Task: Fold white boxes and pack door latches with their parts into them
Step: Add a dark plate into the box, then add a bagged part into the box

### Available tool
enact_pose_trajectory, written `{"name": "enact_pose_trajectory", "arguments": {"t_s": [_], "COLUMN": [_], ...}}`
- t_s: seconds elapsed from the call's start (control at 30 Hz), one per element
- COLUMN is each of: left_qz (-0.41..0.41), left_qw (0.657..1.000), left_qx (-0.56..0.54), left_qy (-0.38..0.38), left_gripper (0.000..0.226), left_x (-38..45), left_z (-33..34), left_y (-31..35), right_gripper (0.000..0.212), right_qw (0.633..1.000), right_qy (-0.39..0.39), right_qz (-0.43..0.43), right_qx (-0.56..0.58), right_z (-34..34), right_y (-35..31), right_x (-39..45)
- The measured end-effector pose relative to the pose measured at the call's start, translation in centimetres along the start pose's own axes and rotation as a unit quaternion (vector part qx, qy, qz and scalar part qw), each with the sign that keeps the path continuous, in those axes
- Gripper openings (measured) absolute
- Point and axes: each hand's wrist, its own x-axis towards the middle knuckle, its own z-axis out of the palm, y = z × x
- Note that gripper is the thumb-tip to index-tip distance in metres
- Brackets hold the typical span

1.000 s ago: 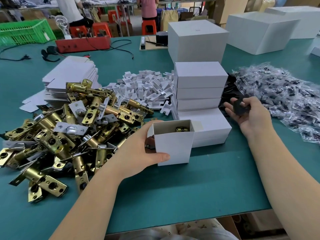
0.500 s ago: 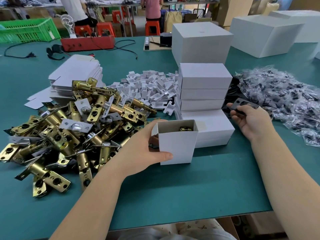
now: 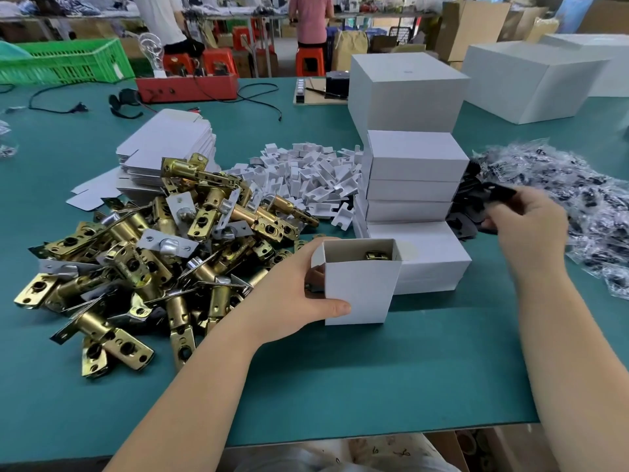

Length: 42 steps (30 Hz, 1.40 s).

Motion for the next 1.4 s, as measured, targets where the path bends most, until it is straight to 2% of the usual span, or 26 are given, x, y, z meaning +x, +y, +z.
{"name": "enact_pose_trajectory", "arguments": {"t_s": [0.13,0.27,0.47,0.57,0.7,0.77,0.87,0.97,1.1,1.17,1.3,1.4], "left_qz": [0.003,0.013,0.022,0.016,0.011,0.011,0.013,0.02,0.022,0.019,0.021,0.023], "left_qw": [1.0,1.0,1.0,1.0,1.0,1.0,1.0,1.0,1.0,1.0,1.0,1.0], "left_qx": [-0.001,0.001,0.009,0.004,0.003,0.003,0.007,0.007,-0.003,-0.005,0.003,0.01], "left_qy": [-0.002,0.003,0.013,0.01,0.011,0.011,0.012,0.01,0.007,0.007,0.011,0.013], "left_gripper": [0.069,0.069,0.074,0.072,0.069,0.069,0.068,0.069,0.068,0.069,0.074,0.071], "left_x": [0.0,0.0,-0.1,0.0,-0.1,-0.1,0.0,0.0,0.0,0.0,-0.1,-0.1], "left_z": [-0.1,-0.2,-0.2,-0.1,-0.1,-0.2,-0.2,-0.2,-0.2,-0.3,-0.3,-0.3], "left_y": [-0.3,-0.1,-0.2,-0.2,-0.2,-0.3,-0.2,-0.2,-0.4,-0.4,-0.3,-0.1], "right_gripper": [0.01,0.011,0.02,0.025,0.033,0.028,0.02,0.029,0.019,0.021,0.021,0.021], "right_qw": [0.992,0.985,0.97,0.949,0.921,0.915,0.925,0.914,0.907,0.901,0.906,0.906], "right_qy": [-0.022,-0.028,-0.145,-0.217,-0.3,-0.303,-0.286,-0.335,-0.38,-0.4,-0.39,-0.389], "right_qz": [-0.082,-0.136,-0.126,-0.133,-0.073,-0.044,-0.102,-0.105,-0.114,-0.124,-0.162,-0.167], "right_qx": [0.099,0.103,0.151,0.185,0.237,0.263,0.228,0.202,0.138,0.112,0.02,-0.004], "right_z": [-0.7,-1.4,-0.3,1.1,2.7,3.3,3.9,3.9,3.7,3.6,3.5,3.5], "right_y": [-4.3,-7.7,-9.9,-10.8,-11.4,-11.5,-11.6,-11.6,-11.4,-11.4,-11.6,-11.8], "right_x": [-2.3,-4.1,-5.8,-6.6,-7.1,-7.3,-7.7,-7.7,-7.9,-8.3,-8.8,-9.0]}}
